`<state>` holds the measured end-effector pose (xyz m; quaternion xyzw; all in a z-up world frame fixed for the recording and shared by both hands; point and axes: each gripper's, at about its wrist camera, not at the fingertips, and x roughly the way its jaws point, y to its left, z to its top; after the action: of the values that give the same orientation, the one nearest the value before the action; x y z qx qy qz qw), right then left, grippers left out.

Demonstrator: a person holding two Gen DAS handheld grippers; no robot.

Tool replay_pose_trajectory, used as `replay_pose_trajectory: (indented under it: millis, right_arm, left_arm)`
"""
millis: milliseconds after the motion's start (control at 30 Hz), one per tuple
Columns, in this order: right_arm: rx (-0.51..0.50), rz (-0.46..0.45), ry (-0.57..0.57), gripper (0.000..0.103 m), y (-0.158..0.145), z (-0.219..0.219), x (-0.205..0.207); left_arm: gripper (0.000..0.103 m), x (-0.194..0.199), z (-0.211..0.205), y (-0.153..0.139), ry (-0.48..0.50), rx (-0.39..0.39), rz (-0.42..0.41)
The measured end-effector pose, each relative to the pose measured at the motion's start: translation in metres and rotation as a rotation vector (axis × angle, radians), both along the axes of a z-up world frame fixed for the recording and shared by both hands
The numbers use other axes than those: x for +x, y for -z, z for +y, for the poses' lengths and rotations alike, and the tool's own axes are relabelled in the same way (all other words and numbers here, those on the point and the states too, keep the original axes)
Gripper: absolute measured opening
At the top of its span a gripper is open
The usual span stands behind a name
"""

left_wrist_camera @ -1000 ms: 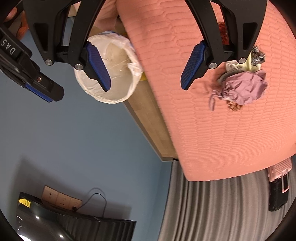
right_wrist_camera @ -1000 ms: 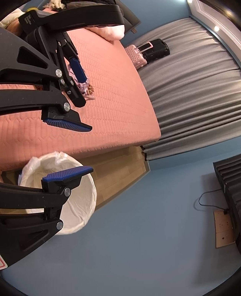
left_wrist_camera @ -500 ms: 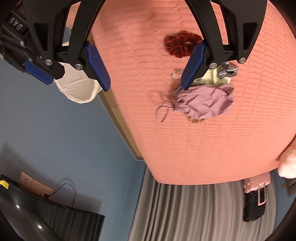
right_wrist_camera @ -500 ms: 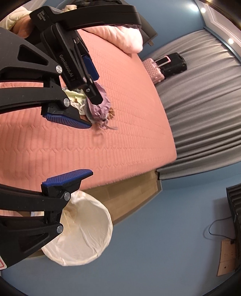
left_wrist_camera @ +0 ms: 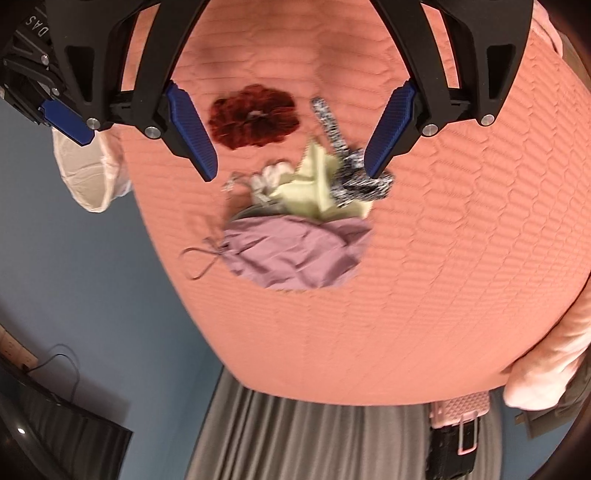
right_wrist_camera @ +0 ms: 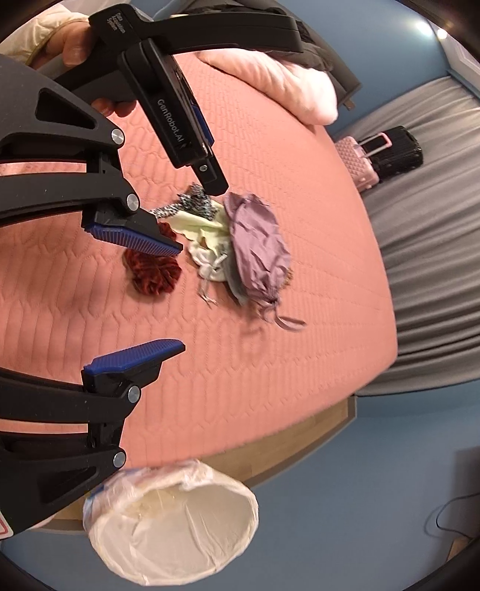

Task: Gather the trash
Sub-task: 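Close the right tool on the red velvet scrunchie while the left tool grasps the leopard scrunchie, then lift the red velvet scrunchie with the right tool toward the wastebasket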

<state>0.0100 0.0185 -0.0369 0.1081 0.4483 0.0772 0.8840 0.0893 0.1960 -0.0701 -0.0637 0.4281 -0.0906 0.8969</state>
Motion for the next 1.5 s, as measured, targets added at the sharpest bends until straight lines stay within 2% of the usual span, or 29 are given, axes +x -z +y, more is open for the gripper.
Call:
replay_pose_trajectory:
  millis: [300,633,733,800,867,933,1000,1067,1100,1300,1500]
  right_arm:
    - [-0.019,0.115,-0.042,0.047,0.057,0.034,0.027]
    - [-0.040,0.193,-0.035,0.047,0.091,0.043,0.054]
    - [-0.037,0.215,-0.035,0.044,0.100,0.045,0.060]
    - [-0.036,0.222,-0.036,0.043,0.105,0.046,0.062]
    - [-0.038,0.221,-0.037,0.041,0.108,0.047,0.062]
    - [-0.037,0.219,-0.041,0.037,0.108,0.047,0.063]
    - [-0.027,0.221,-0.048,0.030,0.109,0.047,0.064]
    - [-0.019,0.220,-0.058,0.025,0.108,0.047,0.064]
    - [-0.017,0.218,-0.062,0.022,0.107,0.048,0.064]
    - [-0.003,0.159,-0.069,0.020,0.082,0.045,0.058]
    - [0.008,0.028,-0.040,0.020,0.026,0.031,0.052]
  left_arm:
    - [0.078,0.016,0.047,0.044,-0.082,0.005,0.100]
    - [0.077,0.041,0.055,0.074,-0.089,-0.036,0.163]
    - [0.069,0.049,0.054,0.082,-0.079,-0.042,0.182]
    - [0.059,0.055,0.050,0.088,-0.073,-0.048,0.204]
    - [0.055,0.057,0.051,0.091,-0.080,-0.043,0.205]
    - [0.045,0.059,0.052,0.091,-0.079,-0.039,0.202]
    - [0.025,0.061,0.052,0.092,-0.076,-0.040,0.205]
    - [0.012,0.062,0.055,0.092,-0.073,-0.051,0.213]
    - [0.009,0.066,0.053,0.091,-0.074,-0.058,0.216]
    - [0.006,0.055,0.048,0.062,-0.062,-0.057,0.160]
    - [0.005,0.039,0.031,0.008,-0.016,-0.064,0.051]
